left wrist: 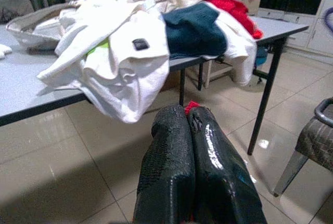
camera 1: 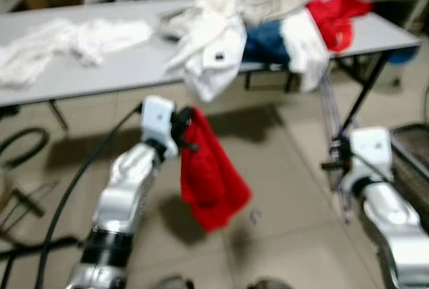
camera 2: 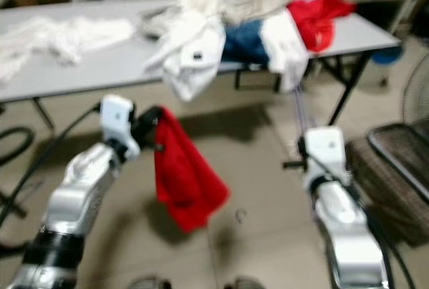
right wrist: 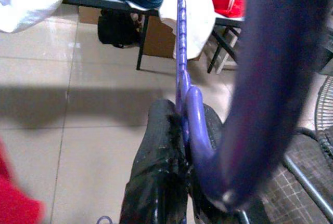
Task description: Hang hanger
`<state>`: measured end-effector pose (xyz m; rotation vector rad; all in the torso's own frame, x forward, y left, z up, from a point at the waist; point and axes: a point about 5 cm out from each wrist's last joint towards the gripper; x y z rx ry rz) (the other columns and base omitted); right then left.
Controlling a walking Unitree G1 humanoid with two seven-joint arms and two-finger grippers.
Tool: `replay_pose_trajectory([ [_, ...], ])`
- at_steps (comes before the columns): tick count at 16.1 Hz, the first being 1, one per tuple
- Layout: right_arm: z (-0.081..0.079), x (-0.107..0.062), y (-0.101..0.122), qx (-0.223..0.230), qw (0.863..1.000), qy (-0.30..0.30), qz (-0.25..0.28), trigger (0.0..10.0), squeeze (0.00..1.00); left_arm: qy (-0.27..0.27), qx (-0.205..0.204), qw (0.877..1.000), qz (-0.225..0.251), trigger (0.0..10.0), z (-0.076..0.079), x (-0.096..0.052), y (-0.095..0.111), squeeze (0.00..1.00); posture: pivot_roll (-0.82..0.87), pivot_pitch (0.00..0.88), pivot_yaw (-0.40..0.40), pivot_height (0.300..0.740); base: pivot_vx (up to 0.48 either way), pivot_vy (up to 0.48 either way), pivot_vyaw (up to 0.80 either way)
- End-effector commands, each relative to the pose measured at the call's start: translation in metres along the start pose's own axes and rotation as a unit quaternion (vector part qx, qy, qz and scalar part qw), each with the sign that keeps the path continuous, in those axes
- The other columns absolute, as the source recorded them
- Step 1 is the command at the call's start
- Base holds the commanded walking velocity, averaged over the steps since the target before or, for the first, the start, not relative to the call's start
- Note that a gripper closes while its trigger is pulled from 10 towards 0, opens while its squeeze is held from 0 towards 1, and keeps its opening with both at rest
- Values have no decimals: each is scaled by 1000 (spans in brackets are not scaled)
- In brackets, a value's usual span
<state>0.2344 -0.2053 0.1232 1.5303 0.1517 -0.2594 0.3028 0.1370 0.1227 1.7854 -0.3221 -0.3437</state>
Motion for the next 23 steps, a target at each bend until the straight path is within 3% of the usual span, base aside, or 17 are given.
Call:
replay_pose_trajectory([
  [1,3,0,6,-2,1000,-5,10,10000,0,1,-3,1000,10,10000,0,3,4,0,-189,0,28,740,304,0,0],
  [6,2,3,23,-11,998,36,50,10000,0,34,-24,998,46,10000,-10,15,24,0,-197,0,31,740,305,0,-419],
  [10,-5,-1,31,-26,993,83,80,10000,0,40,-25,998,52,10000,-13,15,26,0,-197,0,26,740,313,0,0],
  [15,-10,-7,49,-6,982,131,135,10000,0,42,-23,995,89,10000,-16,16,47,0,-188,0,10,740,343,0,0],
  [20,-6,-14,60,-7,971,178,160,10000,0,53,-30,987,147,10000,-27,20,83,0,-198,0,15,740,368,0,0],
  [23,-7,-21,64,19,961,232,150,10000,0,48,-17,982,184,10000,-35,29,110,0,-202,0,21,740,375,0,0],
])
Point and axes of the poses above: a point about 5 cm out from each wrist's last joint towards the gripper, its own x axis pointing out of the wrist towards the gripper, its own y axis along the axis of the wrist's last joint, z = x × y, and after that the axes turned 14 degrees about x, right-handed
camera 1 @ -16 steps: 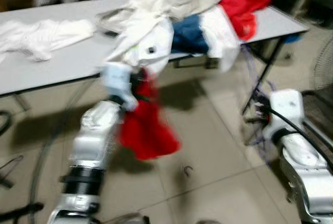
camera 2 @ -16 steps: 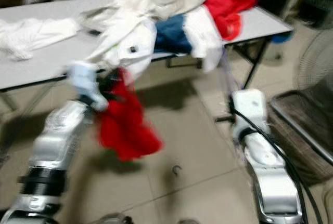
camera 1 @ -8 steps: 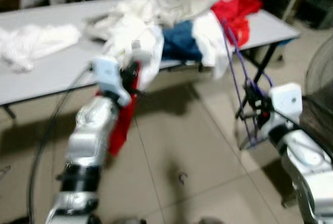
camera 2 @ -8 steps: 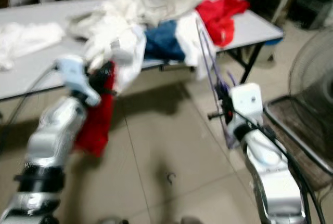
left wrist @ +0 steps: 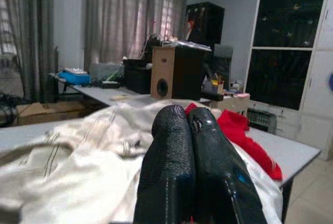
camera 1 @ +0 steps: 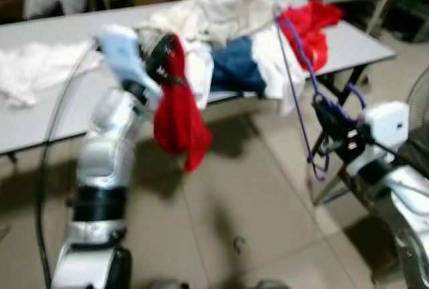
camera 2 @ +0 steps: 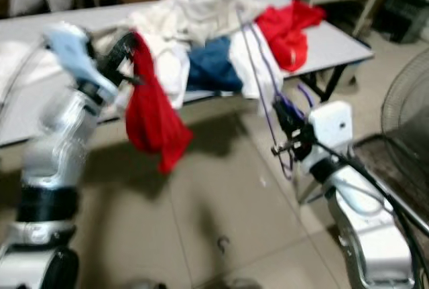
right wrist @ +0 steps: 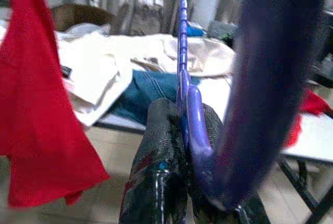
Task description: Hang hanger
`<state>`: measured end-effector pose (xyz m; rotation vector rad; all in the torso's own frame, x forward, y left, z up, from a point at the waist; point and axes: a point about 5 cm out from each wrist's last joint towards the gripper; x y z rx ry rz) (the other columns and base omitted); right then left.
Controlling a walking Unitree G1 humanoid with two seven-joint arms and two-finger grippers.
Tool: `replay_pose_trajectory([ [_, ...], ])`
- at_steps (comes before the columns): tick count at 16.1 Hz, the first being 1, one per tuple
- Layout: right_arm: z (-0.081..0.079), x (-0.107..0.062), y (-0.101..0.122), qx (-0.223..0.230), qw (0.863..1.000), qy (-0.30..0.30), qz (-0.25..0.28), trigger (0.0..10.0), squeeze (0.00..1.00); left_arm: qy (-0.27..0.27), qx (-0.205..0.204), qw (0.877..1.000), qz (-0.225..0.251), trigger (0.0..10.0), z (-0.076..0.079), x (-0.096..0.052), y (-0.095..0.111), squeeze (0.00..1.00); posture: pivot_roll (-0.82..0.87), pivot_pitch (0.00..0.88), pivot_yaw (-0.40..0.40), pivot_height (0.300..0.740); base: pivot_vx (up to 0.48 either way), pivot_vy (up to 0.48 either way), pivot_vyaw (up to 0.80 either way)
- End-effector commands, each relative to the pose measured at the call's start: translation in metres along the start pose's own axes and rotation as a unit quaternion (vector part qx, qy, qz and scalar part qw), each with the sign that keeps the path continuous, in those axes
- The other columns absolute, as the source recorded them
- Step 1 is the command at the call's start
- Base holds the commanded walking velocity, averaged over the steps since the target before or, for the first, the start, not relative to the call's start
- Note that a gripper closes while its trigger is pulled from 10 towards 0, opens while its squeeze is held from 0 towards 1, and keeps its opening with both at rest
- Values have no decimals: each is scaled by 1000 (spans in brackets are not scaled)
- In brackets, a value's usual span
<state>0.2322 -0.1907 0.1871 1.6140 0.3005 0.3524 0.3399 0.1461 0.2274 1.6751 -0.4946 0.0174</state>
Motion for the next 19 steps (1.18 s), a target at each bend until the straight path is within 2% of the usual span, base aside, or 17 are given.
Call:
replay_pose_trajectory([
  [1,0,-5,10,13,999,35,-4,10000,0,-33,0,999,33,10000,12,20,18,0,-201,0,24,740,375,0,0],
  [2,0,-5,11,13,999,39,-5,10000,0,-34,1,999,35,10000,12,22,19,0,-201,0,24,740,375,0,0],
  [3,1,-14,24,29,995,96,-16,10000,0,-44,21,997,52,10000,10,45,32,0,-201,0,28,740,379,0,0],
  [5,5,-19,28,27,993,108,-26,10000,0,-45,25,997,63,10000,7,56,41,0,-203,0,36,740,379,0,0],
  [6,10,-35,38,21,988,140,-54,10000,0,-50,34,994,95,10000,3,79,67,0,-213,0,50,740,379,0,0],
  [9,14,-51,46,26,979,178,-93,10000,0,-64,35,987,142,10000,4,97,102,0,-224,0,69,740,377,0,0],
  [11,5,-53,47,35,968,217,-118,10000,0,-70,32,983,167,10000,2,105,121,0,-224,0,69,740,371,0,0],
  [12,-2,-52,46,42,959,246,-134,10000,0,-73,32,980,180,10000,2,108,128,0,-228,0,76,740,364,0,0],
  [13,-4,-53,46,43,956,256,-139,10000,0,-75,32,980,184,10000,2,109,130,0,-228,0,73,740,368,0,0],
  [14,-10,-50,43,43,943,288,-159,10000,0,-87,41,976,197,10000,5,110,137,0,-227,0,71,740,364,0,0],
  [15,-9,-44,40,27,938,297,-177,10000,0,-96,39,972,209,10000,9,110,143,0,-225,0,68,740,368,0,0],
  [17,0,-29,37,-17,938,282,-200,10000,0,-109,37,967,226,10000,11,110,150,0,-221,0,61,740,368,0,0],
  [19,22,-5,38,-91,944,233,-214,10000,0,-112,35,963,241,10000,6,107,156,0,-209,0,47,740,366,0,0],
])
Point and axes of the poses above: a point about 5 cm out from each wrist's last joint towards the gripper, its own x axis pointing out of the wrist towards the gripper, its own y axis along the axis of the wrist's last joint, z = x × y, and after that the axes turned 14 degrees about x, right-handed
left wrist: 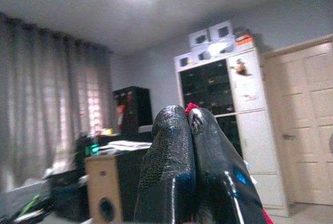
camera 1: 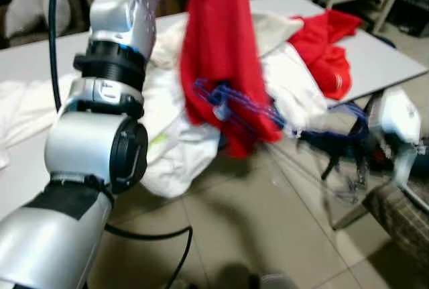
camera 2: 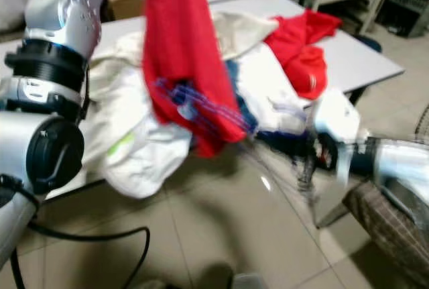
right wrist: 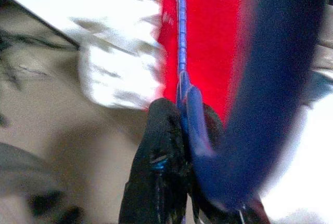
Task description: Hang hanger
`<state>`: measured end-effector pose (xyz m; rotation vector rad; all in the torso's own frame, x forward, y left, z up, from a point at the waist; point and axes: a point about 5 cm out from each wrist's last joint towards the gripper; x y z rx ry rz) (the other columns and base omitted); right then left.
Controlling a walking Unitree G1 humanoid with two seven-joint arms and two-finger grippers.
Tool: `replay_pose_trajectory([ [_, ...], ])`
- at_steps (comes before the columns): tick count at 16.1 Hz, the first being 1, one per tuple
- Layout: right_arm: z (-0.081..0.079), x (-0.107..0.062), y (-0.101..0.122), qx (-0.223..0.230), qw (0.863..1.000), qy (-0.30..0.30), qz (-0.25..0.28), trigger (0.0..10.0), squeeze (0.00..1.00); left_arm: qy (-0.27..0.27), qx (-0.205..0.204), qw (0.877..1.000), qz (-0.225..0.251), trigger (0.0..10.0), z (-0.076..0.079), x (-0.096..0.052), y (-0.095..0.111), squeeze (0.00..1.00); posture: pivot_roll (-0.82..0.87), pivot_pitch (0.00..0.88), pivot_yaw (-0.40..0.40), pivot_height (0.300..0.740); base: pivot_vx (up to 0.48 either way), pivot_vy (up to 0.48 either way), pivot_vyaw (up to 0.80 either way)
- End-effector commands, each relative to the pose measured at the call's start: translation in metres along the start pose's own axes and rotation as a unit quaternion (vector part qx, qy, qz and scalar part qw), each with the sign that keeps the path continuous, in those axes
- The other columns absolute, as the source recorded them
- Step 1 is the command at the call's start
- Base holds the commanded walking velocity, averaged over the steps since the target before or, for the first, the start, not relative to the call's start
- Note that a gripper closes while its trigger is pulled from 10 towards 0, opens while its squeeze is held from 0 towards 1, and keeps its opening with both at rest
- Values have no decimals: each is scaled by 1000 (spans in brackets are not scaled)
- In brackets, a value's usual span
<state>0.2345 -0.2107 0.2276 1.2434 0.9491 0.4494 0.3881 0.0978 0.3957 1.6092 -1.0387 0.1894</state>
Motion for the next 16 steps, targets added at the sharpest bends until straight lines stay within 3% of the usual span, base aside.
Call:
replay_pose_trajectory([
  [1,10,-1,-3,-11,999,-29,-18,10000,0,-6,2,1000,19,10000,0,4,9,0,-209,0,47,740,364,0,0],
  [3,44,-2,14,-64,993,-93,-21,10000,0,4,8,1000,23,10000,-11,-3,11,0,-199,0,31,740,368,0,0],
  [4,76,0,36,-113,977,-182,20,10000,0,18,8,999,27,10000,-19,-9,13,0,-194,0,21,740,368,0,0],
  [6,99,0,61,-160,950,-258,80,10000,0,34,14,999,28,10000,-27,-15,14,0,-189,0,15,740,364,0,0],
  [8,99,-2,89,-162,939,-261,154,10000,0,78,13,996,29,10000,-40,-24,13,0,-186,0,13,740,337,0,0],
  [11,93,5,81,-175,949,-223,136,10000,0,78,27,997,-13,10000,-37,-38,-7,0,-187,0,16,740,274,0,0],
  [12,76,14,54,-174,972,-137,81,10000,0,10,53,993,-106,10000,-11,-58,-47,0,-189,0,23,740,0,0,0],
  [13,69,15,44,-166,978,-108,64,10000,0,-18,66,987,-146,10000,-1,-67,-62,0,-195,0,36,740,0,0,0],
  [14,49,11,19,-148,988,-37,8,10000,0,-85,75,947,-301,10000,27,-103,-114,0,-201,0,44,740,0,0,0],
  [15,44,7,13,-143,990,-20,-10,10000,0,-108,83,932,-337,10000,34,-116,-125,396,-207,0,51,740,0,0,0],
  [16,37,-5,7,-130,991,-1,-38,10000,0,-138,90,909,-382,10000,36,-133,-136,1000,-213,0,59,740,0,0,0],
])
Point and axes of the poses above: a point about 5 cm out from each wrist's last joint towards the gripper, its own x axis pointing out of the wrist towards the gripper, its own y axis along the axis of the wrist's last joint, z = x × y, and after that the axes turned 14 degrees about x, right-handed
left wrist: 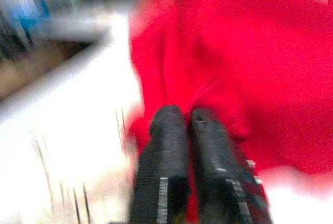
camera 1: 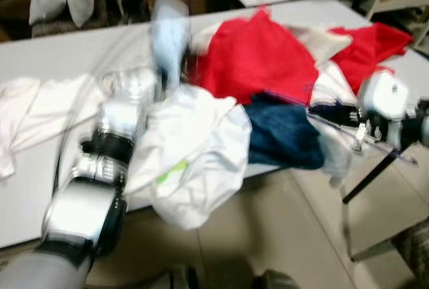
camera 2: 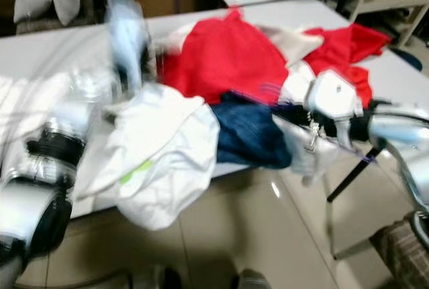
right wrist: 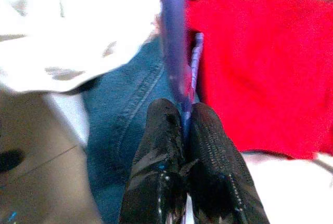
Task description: Hang hanger
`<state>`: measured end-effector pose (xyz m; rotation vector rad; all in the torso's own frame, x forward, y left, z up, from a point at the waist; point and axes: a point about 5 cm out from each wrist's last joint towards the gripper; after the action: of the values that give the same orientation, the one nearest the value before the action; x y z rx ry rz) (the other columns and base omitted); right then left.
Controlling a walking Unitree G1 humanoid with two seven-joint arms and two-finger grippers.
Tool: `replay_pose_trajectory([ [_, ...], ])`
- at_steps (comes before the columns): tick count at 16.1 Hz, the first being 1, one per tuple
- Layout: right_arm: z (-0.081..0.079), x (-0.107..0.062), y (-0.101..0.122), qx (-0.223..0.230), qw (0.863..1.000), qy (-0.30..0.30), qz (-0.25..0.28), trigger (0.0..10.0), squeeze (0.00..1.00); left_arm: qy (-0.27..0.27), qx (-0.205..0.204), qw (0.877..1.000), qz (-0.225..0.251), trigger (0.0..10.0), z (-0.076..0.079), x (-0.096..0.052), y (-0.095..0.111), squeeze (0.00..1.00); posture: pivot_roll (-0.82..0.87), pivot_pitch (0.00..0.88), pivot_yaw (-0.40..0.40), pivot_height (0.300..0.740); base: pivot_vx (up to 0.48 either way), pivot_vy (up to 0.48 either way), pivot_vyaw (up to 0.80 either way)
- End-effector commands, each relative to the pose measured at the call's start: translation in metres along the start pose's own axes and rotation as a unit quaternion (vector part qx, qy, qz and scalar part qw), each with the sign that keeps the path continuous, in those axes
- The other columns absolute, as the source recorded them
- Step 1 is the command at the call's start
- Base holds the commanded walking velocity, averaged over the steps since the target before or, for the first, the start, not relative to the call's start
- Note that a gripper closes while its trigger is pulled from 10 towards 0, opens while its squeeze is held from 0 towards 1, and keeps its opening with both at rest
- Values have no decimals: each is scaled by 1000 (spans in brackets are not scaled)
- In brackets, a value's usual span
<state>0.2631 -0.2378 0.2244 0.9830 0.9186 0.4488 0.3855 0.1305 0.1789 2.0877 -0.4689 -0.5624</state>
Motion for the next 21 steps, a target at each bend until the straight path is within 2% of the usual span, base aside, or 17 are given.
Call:
replay_pose_trajectory([
  [1,-4,-20,11,-6,1000,24,-7,10000,0,15,42,999,8,10000,-24,-7,19,1000,-219,0,68,740,0,0,0],
  [2,-6,-26,11,-2,999,31,-14,10000,0,16,45,999,6,10000,-28,-9,19,1000,-221,0,73,740,0,0,0],
  [5,-7,-73,21,14,997,53,-58,10000,0,46,115,991,-44,10000,-60,-20,19,1000,-229,0,83,740,0,0,0],
  [6,-5,-79,23,15,997,46,-58,10000,0,52,125,990,-49,10000,-64,-21,19,1000,-229,0,83,740,0,0,0],
  [8,0,-105,35,23,998,27,-53,10000,0,82,128,987,-55,10000,-77,-26,21,1000,-233,0,86,740,0,0,0],
  [9,1,-114,34,31,997,20,-63,10000,0,84,129,987,-52,10000,-78,-26,22,1000,-233,0,85,740,0,0,0],
  [10,5,-120,30,29,996,-7,-84,10000,0,88,136,986,-44,10000,-78,-26,23,1000,-234,0,82,740,0,0,0],
  [11,20,-124,25,9,991,-90,-99,10000,0,88,121,989,-3,10000,-75,-24,32,1000,-235,0,80,740,0,0,0],
  [12,36,-122,21,-22,978,-182,-102,10000,0,81,91,991,57,10000,-67,-21,45,969,-236,0,79,740,0,0,0],
  [13,48,-113,21,-25,964,-256,-65,10000,0,70,55,989,117,10000,-56,-16,59,0,-236,0,79,740,0,0,0],
  [14,53,-106,24,-17,958,-285,-23,10000,0,66,32,987,147,10000,-49,-13,66,0,-240,0,78,740,0,0,0],
  [15,52,-86,28,8,955,-291,55,10000,0,68,-8,982,174,10000,-38,-6,74,0,-247,0,83,740,0,0,0],
  [16,48,-67,31,6,957,-274,97,10000,0,77,-28,981,179,10000,-32,-1,77,0,-251,0,85,740,0,0,0],
  [17,39,-44,29,24,963,-239,126,10000,0,68,-32,981,180,10000,-21,7,78,0,-254,0,84,740,0,0,0],
  [18,35,-36,27,34,965,-224,132,10000,0,60,-31,981,183,10000,-17,9,79,0,-254,0,84,740,0,0,0],
  [19,23,-18,14,11,979,-182,90,10000,0,34,-35,979,197,10000,-4,13,84,0,-252,0,82,740,0,0,0],
  [21,8,-4,0,7,990,-132,55,10000,0,17,-18,980,196,10000,10,18,85,0,-248,0,76,740,0,0,0],
])
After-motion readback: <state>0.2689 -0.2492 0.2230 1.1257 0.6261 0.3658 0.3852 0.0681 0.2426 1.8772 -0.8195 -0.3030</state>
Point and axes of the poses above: a point about 5 cm out from each wrist's last joint towards the gripper, its own x axis pointing out of the wrist towards the gripper, its own y axis along the axis of the wrist's last joint, z = x × y, and after that the axes turned 14 degrees about x, right-handed
